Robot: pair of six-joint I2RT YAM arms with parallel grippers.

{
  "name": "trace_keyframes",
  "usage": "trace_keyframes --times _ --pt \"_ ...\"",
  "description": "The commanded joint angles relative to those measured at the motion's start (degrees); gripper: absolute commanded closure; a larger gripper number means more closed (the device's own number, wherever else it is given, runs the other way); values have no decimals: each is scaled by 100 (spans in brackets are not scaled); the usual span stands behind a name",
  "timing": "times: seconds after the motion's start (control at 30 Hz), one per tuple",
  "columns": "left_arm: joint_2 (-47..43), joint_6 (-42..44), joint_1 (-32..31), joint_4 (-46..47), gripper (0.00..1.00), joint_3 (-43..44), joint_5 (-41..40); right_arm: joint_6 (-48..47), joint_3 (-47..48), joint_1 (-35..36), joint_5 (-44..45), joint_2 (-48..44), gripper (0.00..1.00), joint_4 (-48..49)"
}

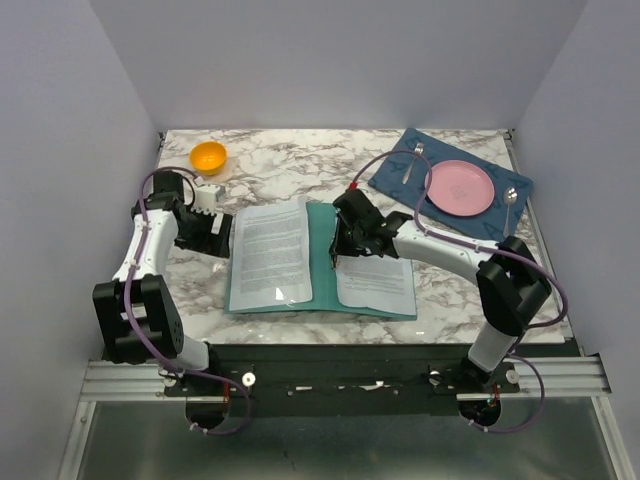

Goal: Put the files into the folder

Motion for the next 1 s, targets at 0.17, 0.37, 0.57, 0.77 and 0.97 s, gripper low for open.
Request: trace_keyframes --times 0.17,0.37,0.57,0.77,0.97 --pt "671 497 474 -399 1 410 1505 429 -217 -133 -771 -375 99 745" --pt "996 577 658 -372 1 506 1523 508 -278 -168 -860 -472 99 859" --pt "1321 498 738 -451 1 551 1690 622 -305 -168 -1009 -410 99 1000" --pt "1374 489 764 -636 1 638 2138 701 -314 -168 -1009 -349 99 1167" --pt "1260 489 764 -706 1 533 2498 780 -331 -168 -1097 -217 99 1325"
